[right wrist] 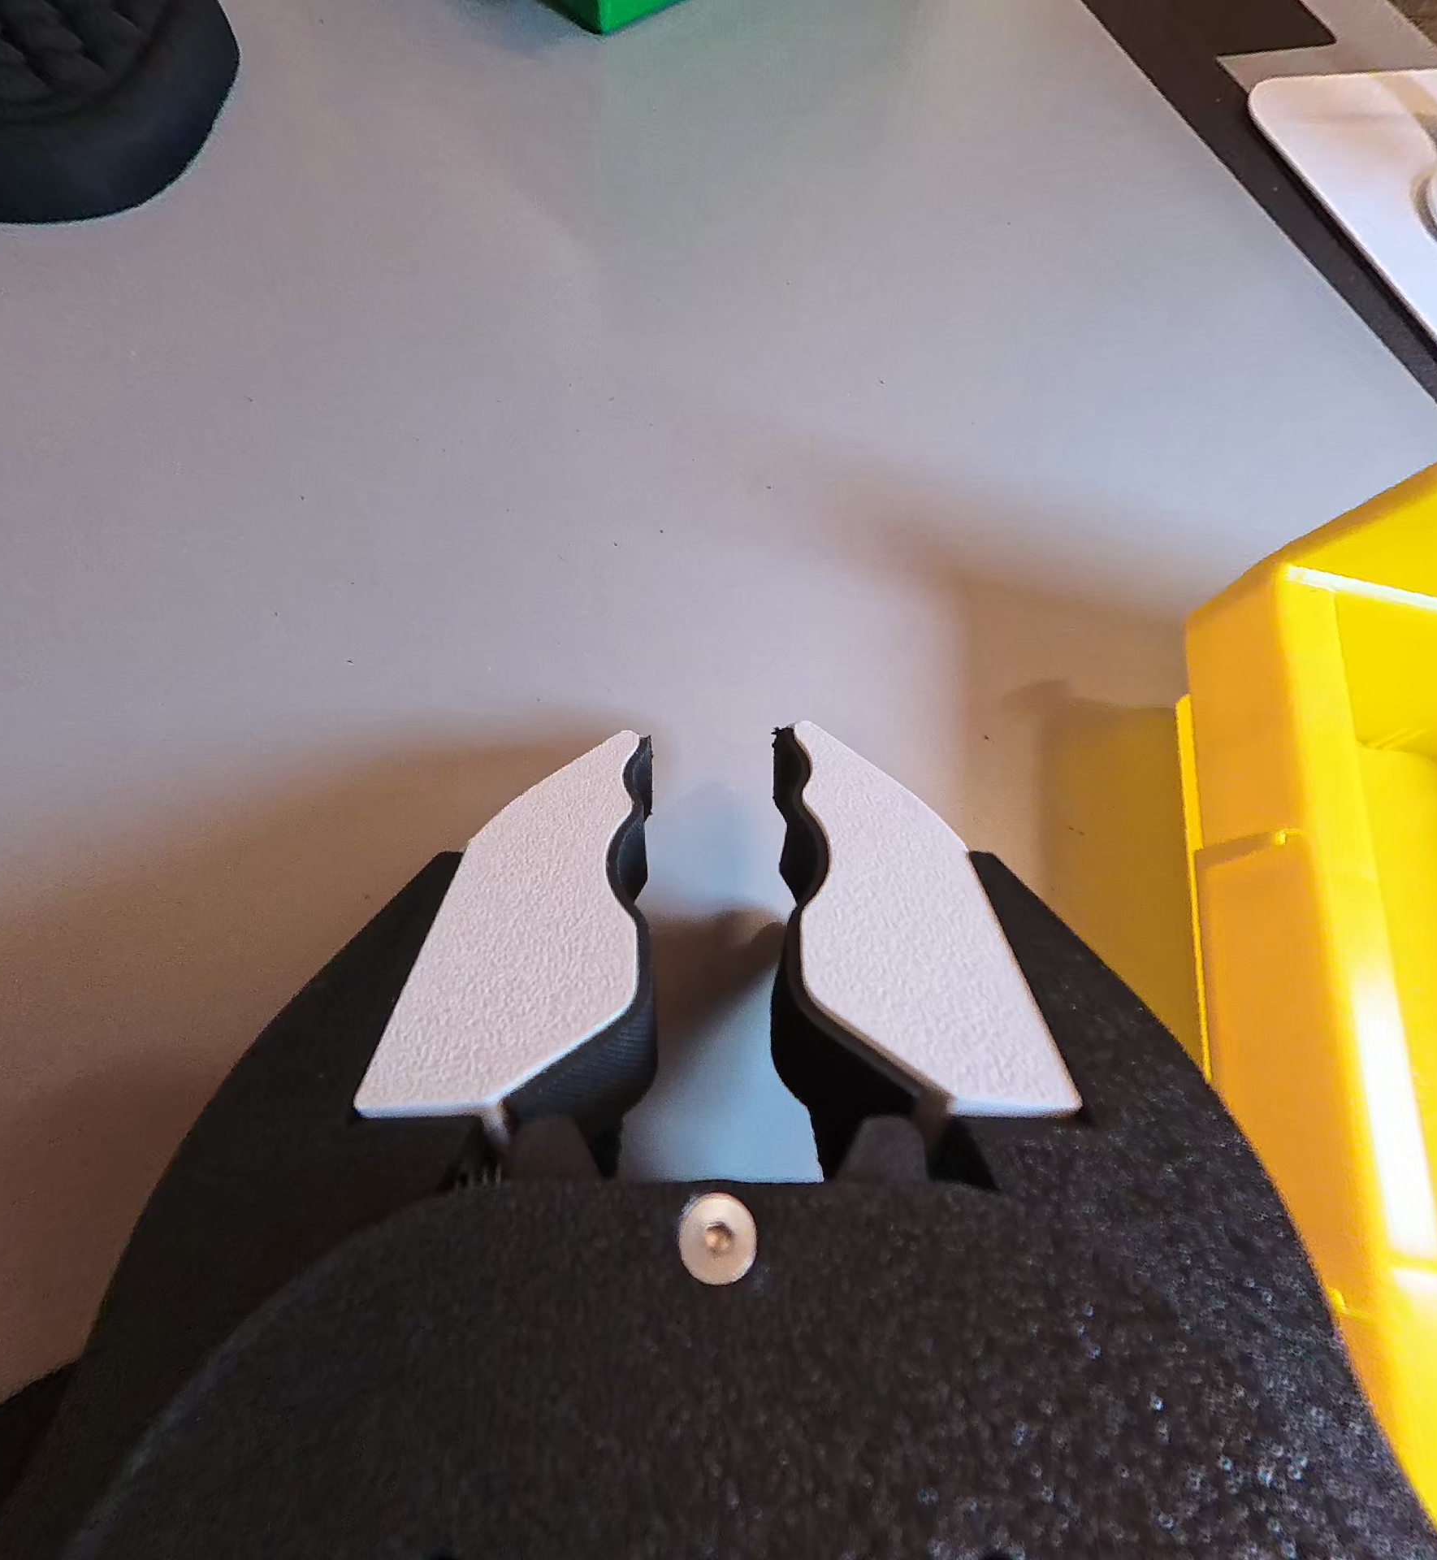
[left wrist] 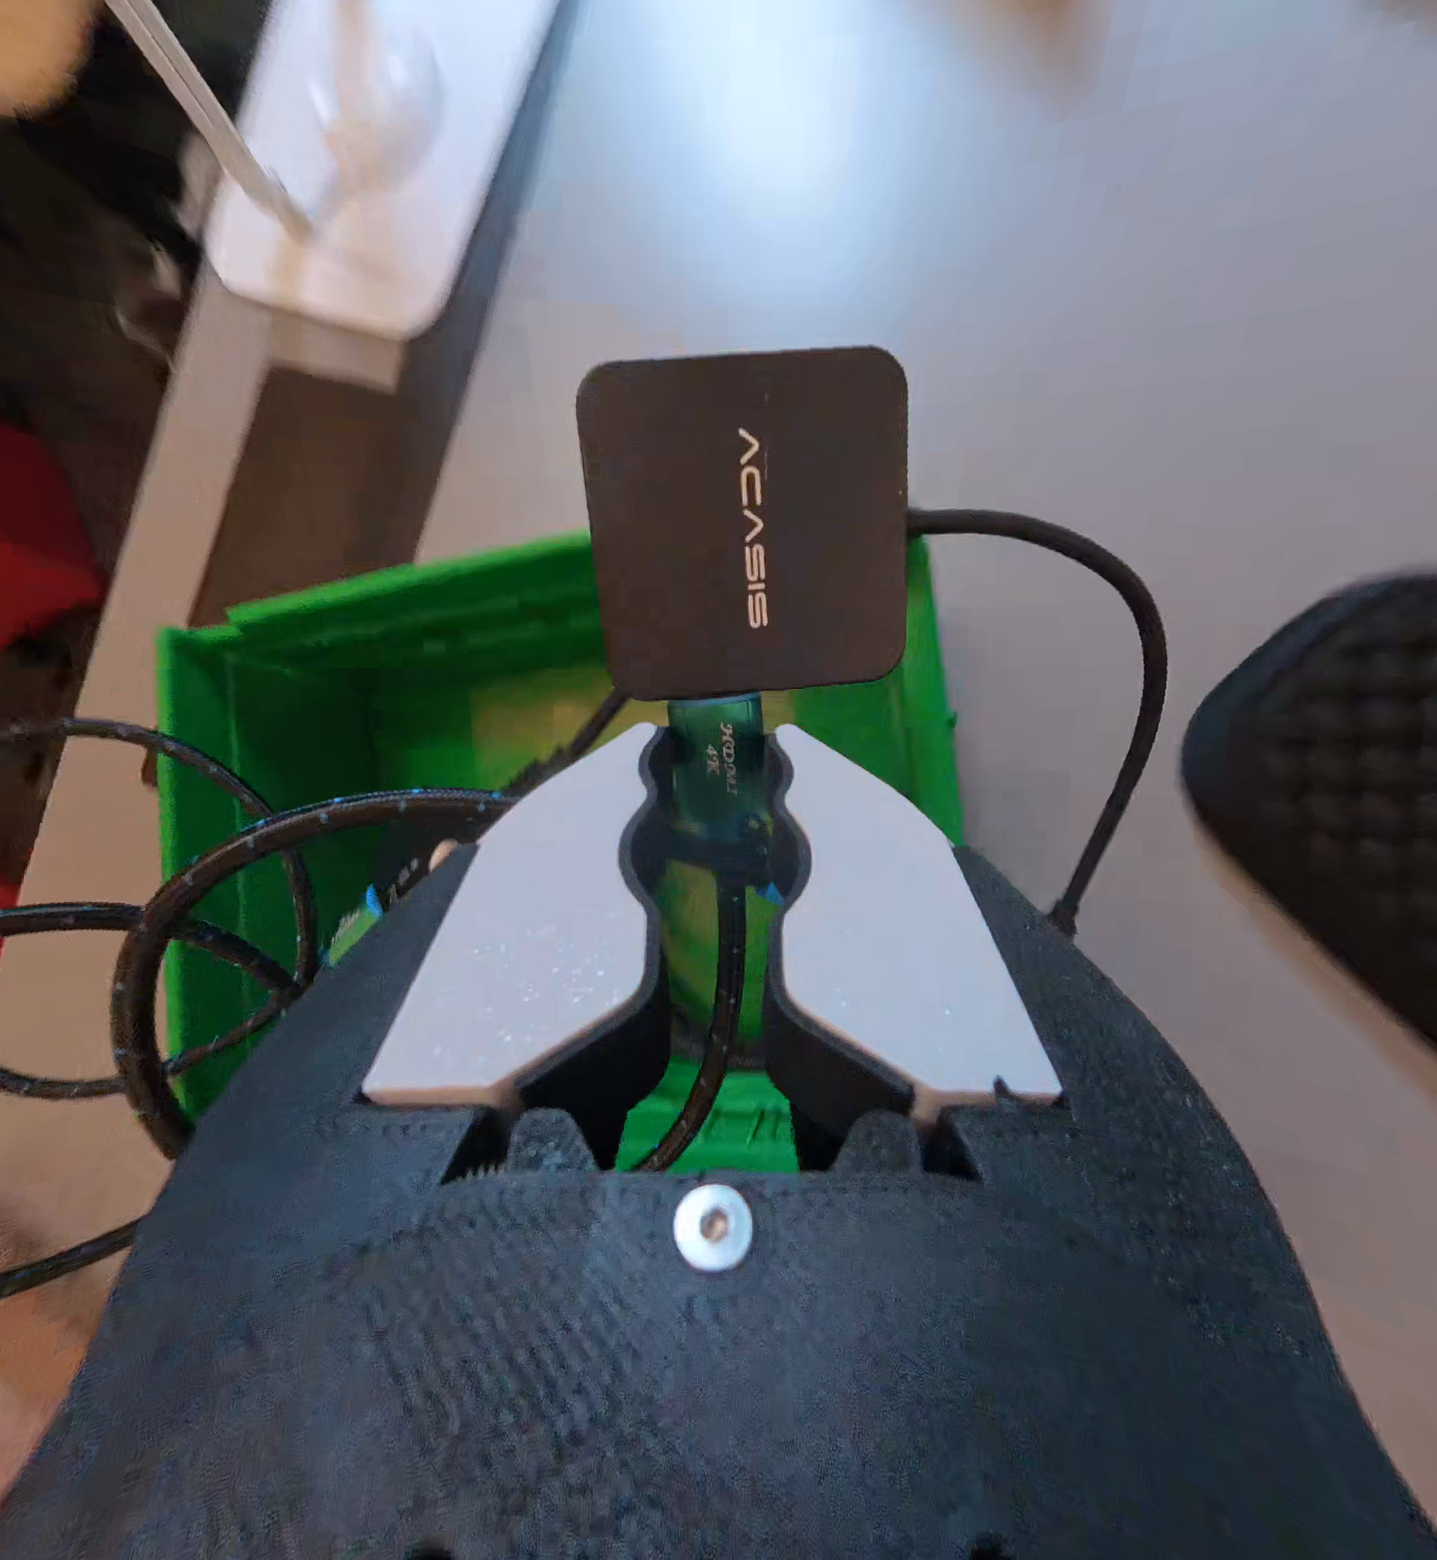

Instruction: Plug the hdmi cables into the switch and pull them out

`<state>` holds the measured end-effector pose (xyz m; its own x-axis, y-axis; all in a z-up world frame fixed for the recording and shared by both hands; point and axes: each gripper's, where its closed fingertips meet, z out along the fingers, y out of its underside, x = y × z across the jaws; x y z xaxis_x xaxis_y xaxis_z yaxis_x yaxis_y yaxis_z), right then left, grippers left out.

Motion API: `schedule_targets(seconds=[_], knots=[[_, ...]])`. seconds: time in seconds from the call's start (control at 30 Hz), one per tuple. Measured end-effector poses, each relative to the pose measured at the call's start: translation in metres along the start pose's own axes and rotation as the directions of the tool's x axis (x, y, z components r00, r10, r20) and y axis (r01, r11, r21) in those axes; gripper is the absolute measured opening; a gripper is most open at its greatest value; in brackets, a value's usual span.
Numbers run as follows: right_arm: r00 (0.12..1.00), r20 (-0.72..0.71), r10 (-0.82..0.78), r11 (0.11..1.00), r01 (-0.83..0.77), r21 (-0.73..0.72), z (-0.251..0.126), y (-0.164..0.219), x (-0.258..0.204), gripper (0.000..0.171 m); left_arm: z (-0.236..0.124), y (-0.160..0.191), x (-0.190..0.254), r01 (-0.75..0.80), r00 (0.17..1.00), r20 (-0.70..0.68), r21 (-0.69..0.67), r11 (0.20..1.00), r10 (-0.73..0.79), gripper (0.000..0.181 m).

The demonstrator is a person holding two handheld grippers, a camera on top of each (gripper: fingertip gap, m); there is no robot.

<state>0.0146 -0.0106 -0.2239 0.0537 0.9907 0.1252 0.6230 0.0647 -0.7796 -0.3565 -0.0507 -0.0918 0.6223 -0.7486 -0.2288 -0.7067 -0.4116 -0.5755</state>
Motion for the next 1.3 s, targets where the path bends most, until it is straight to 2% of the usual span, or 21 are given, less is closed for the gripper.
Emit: schedule_targets(seconds=[0.03, 0.13, 0.23, 0.33, 0.47, 0.57, 0.67, 0.73, 0.83, 0.9, 0.97, 1.03, 1.1, 1.23, 1.3], knots=[[1.0, 0.002, 0.002, 1.0, -0.002, 0.001, 0.0, 0.0, 0.0, 0.028, -0.01, -0.013, 0.001, 0.033, 0.999, -0.007, 0.106, 0.994, -0.033, 0.021], [1.0, 0.007, 0.006, 1.0, -0.006, 0.001, 0.001, 0.0, -0.001, 0.028, -0.044, -0.053, 0.003, 0.083, 0.996, -0.022, 0.41, 0.908, -0.081, 0.021], [1.0, 0.011, 0.008, 1.0, -0.008, 0.011, 0.002, -0.002, -0.002, 0.028, -0.077, -0.088, 0.007, 0.089, 0.995, -0.023, 0.627, 0.774, -0.096, 0.021], [1.0, 0.014, -0.006, 0.998, 0.005, 0.059, 0.0, -0.011, -0.004, 0.028, -0.094, -0.112, 0.012, 0.087, 0.993, -0.008, 0.744, 0.662, -0.121, 0.021], [0.999, -0.002, -0.048, 0.979, 0.047, 0.197, -0.011, -0.036, -0.008, 0.028, -0.084, -0.137, 0.031, 0.139, 0.987, -0.071, 0.823, 0.551, -0.143, 0.021], [0.998, -0.026, -0.055, 0.943, 0.061, 0.329, -0.026, -0.06, -0.01, 0.028, -0.044, -0.154, 0.052, 0.185, 0.98, -0.111, 0.81, 0.556, -0.163, 0.021], [1.0, 0.01, -0.024, 0.883, 0.017, 0.47, -0.043, -0.086, -0.015, 0.028, 0.013, -0.17, 0.086, 0.183, 0.983, -0.137, 0.746, 0.64, -0.121, 0.021], [0.997, 0.071, -0.001, 0.846, -0.037, 0.532, -0.053, -0.098, -0.022, 0.031, 0.05, -0.179, 0.106, 0.115, 0.993, -0.086, 0.696, 0.709, -0.076, 0.021], [0.986, 0.162, 0.023, 0.793, -0.117, 0.598, -0.064, -0.11, -0.029, 0.034, 0.088, -0.199, 0.134, 0.02, 0.999, -0.039, 0.678, 0.735, 0.008, 0.021], [0.973, 0.226, 0.044, 0.752, -0.181, 0.634, -0.07, -0.117, -0.031, 0.035, 0.103, -0.211, 0.149, -0.055, 0.998, 0.011, 0.688, 0.724, 0.066, 0.021], [0.963, 0.26, 0.069, 0.722, -0.228, 0.653, -0.074, -0.122, -0.031, 0.039, 0.117, -0.214, 0.157, -0.147, 0.989, 0.101, 0.648, 0.748, 0.108, 0.021], [0.969, 0.227, 0.099, 0.726, -0.226, 0.65, -0.072, -0.124, -0.026, 0.041, 0.13, -0.209, 0.163, -0.286, 0.955, 0.229, 0.553, 0.783, 0.187, 0.02], [0.981, 0.162, 0.107, 0.749, -0.187, 0.636, -0.065, -0.125, -0.023, 0.043, 0.136, -0.206, 0.171, -0.366, 0.924, 0.297, 0.501, 0.784, 0.241, 0.02], [0.999, -0.014, 0.044, 0.814, -0.028, 0.58, -0.047, -0.123, -0.026, 0.026, 0.144, -0.203, 0.177, -0.408, 0.896, 0.36, 0.442, 0.799, 0.258, 0.021], [0.99, -0.143, -0.006, 0.818, 0.087, 0.568, -0.05, -0.126, -0.022, 0.019, 0.137, -0.205, 0.173, -0.384, 0.903, 0.372, 0.482, 0.788, 0.213, 0.02]])
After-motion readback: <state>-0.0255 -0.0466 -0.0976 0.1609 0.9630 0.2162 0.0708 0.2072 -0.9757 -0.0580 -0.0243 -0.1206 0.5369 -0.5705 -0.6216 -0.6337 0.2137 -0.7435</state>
